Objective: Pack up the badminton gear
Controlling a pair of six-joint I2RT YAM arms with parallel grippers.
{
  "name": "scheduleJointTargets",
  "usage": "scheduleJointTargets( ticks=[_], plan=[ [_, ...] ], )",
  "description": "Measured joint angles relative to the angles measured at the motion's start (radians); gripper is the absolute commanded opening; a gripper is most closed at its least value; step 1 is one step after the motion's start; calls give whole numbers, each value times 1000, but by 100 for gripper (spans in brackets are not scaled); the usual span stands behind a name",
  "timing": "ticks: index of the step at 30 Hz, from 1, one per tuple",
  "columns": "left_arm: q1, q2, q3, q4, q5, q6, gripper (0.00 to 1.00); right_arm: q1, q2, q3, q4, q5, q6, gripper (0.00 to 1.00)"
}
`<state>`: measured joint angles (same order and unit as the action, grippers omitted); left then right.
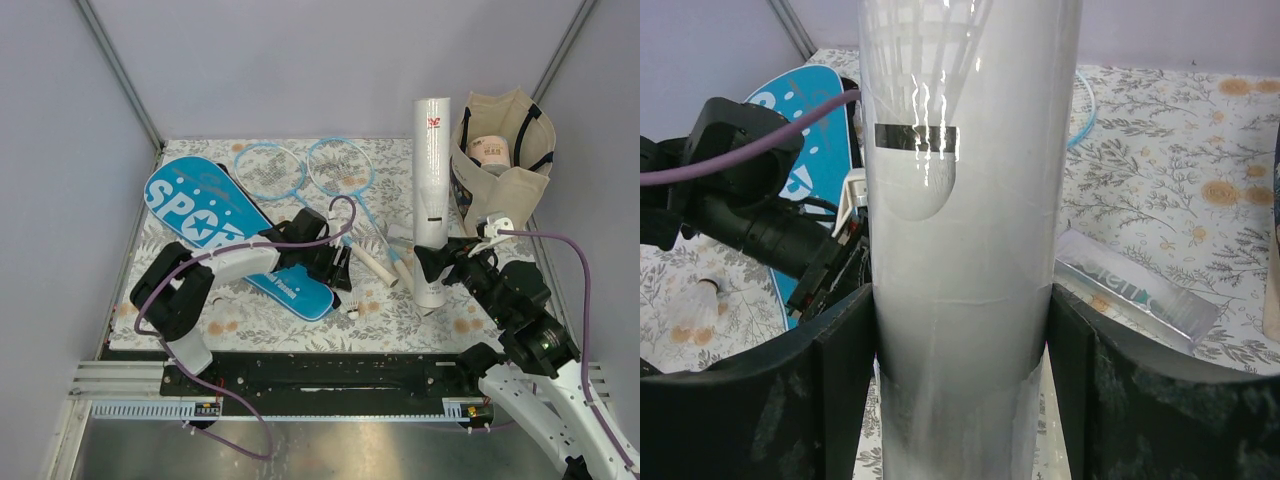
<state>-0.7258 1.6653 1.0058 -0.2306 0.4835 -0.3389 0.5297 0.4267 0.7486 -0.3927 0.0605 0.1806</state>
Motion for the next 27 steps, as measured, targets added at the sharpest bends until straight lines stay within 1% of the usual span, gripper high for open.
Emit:
scheduleJointTargets(
  ticks=[6,8,12,14,16,19,21,27],
  plan=[
    [-36,55,0,3,67,24,59,0,2,0,-11,1,-5,53],
    [-43,59,0,11,86,27,55,0,3,0,-11,0,-5,53],
    [-53,68,0,32,120,26,42,0,5,0,-11,-15,-13,54],
    [-56,70,0,44,127,23,38,0,5,0,-11,-26,-21,54],
    [-57,70,0,55,134,23,29,0,6,0,-11,-29,-30,54],
    [-57,70,0,57,137,23,10,0,9,0,-10,-35,-37,54],
    [-57,70,0,58,138,22,0,0,9,0,-9,-43,-39,53],
    [-51,69,0,64,140,13,0,0,9,-16,14,-70,-43,53]
  ],
)
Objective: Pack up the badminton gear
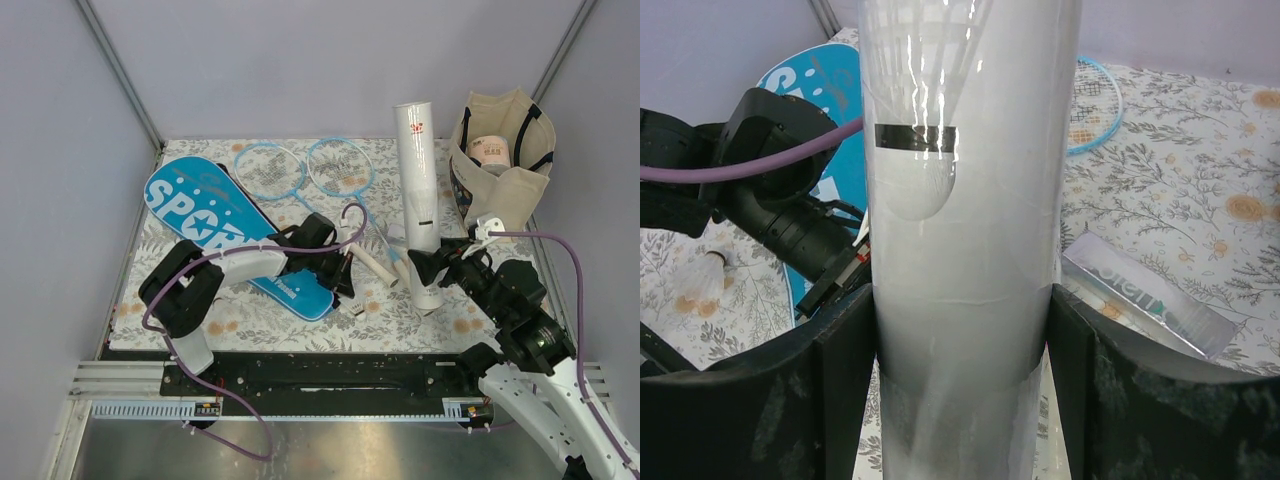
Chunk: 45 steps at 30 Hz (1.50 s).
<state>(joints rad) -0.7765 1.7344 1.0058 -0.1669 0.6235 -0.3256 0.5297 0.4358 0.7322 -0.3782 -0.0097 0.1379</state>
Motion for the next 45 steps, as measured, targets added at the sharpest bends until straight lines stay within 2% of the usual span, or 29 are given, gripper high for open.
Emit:
scheduleJointTargets(
  ticks=[5,12,16,19,26,30,39,45],
  plan=[
    [59,-45,-18,12,18,-52,0,0,6,-35,43,-43,-14,53],
    [245,-306,-28,-20,20,-121,0,0,61,-86,111,-153,-73,59],
    [384,-452,45,-95,-8,-148,0,0,99,-97,104,-259,-228,58],
    [449,-520,135,-175,-59,-142,0,0,121,-104,90,-303,-350,58],
    [456,-657,429,-417,-271,-99,0,0,193,-104,45,-382,-572,59],
    [456,-726,514,-491,-312,-86,0,0,222,-104,3,-402,-676,59],
    [456,-743,552,-610,-182,-75,0,0,184,-105,27,-456,-768,59],
    [456,-755,505,-597,-58,-112,0,0,146,-133,88,-497,-777,58]
  ],
)
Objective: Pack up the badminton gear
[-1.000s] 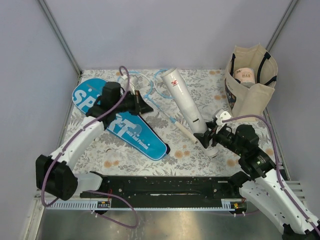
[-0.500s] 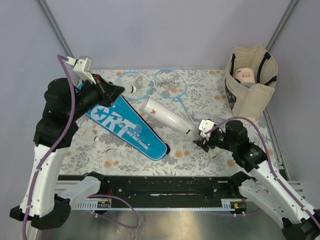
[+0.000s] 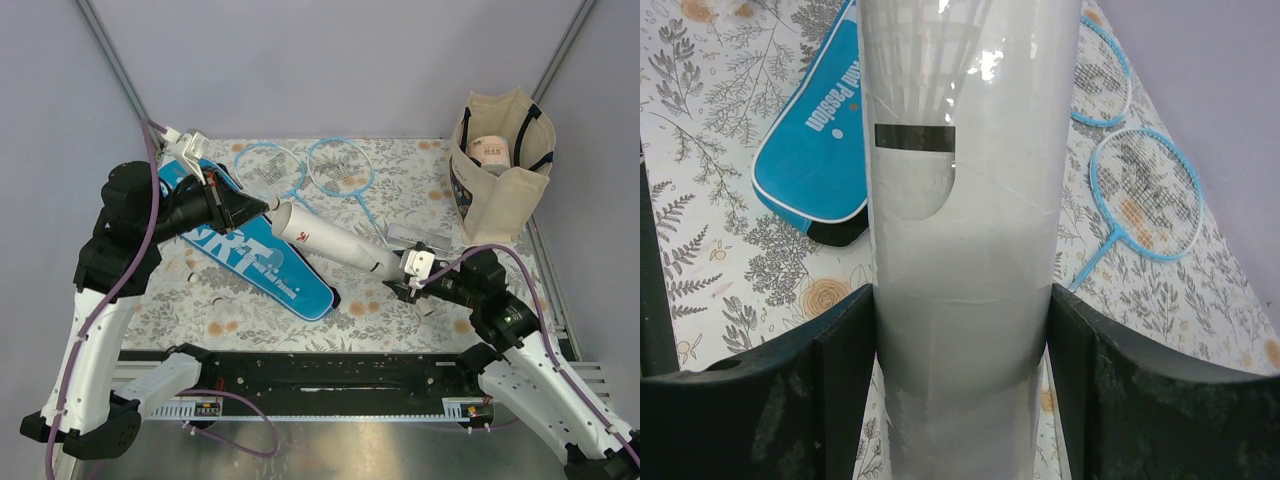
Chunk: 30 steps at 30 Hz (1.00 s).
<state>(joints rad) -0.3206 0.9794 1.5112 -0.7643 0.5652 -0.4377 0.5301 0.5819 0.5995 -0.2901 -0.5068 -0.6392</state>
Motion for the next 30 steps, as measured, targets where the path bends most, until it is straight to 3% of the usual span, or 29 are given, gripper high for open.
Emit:
scheduleJointTargets(
  ticks=[9,21,30],
  plan=[
    [0,-55,-140,164,192,-170,0,0,-26,-20,41,-32,8,57],
    [0,-83,-32,105,155,-149,0,0,-32,-24,31,-30,-3,58],
    [0,-114,-50,78,136,-139,0,0,-45,-49,40,-43,8,58]
  ],
)
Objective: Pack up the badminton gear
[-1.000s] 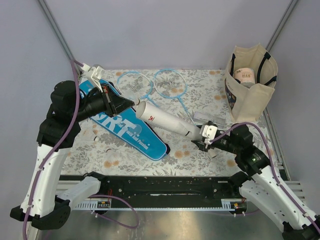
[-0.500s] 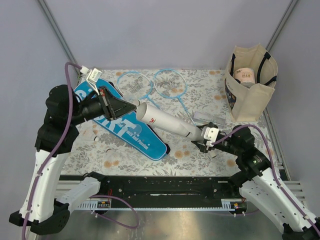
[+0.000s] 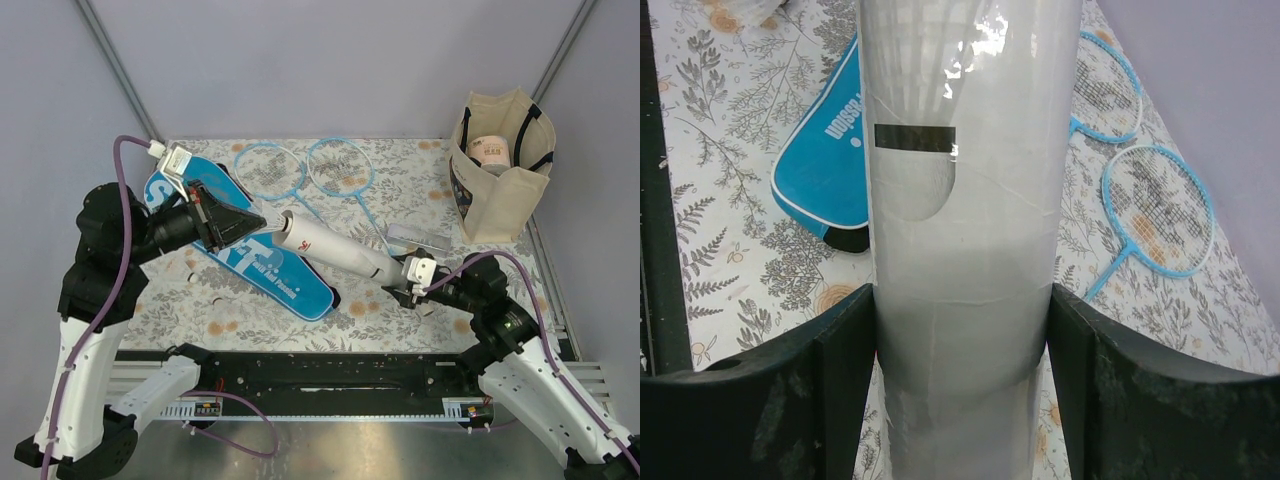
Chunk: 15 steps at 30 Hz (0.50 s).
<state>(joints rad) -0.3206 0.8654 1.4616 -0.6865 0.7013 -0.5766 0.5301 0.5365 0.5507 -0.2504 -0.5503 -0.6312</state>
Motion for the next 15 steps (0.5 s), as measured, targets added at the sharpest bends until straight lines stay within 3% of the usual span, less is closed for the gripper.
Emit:
scheduleJointTargets(
  ticks=[15],
  plan=[
    [0,13,-163,78,68,-55,0,0,25,-9,72,-56,19,55]
  ],
)
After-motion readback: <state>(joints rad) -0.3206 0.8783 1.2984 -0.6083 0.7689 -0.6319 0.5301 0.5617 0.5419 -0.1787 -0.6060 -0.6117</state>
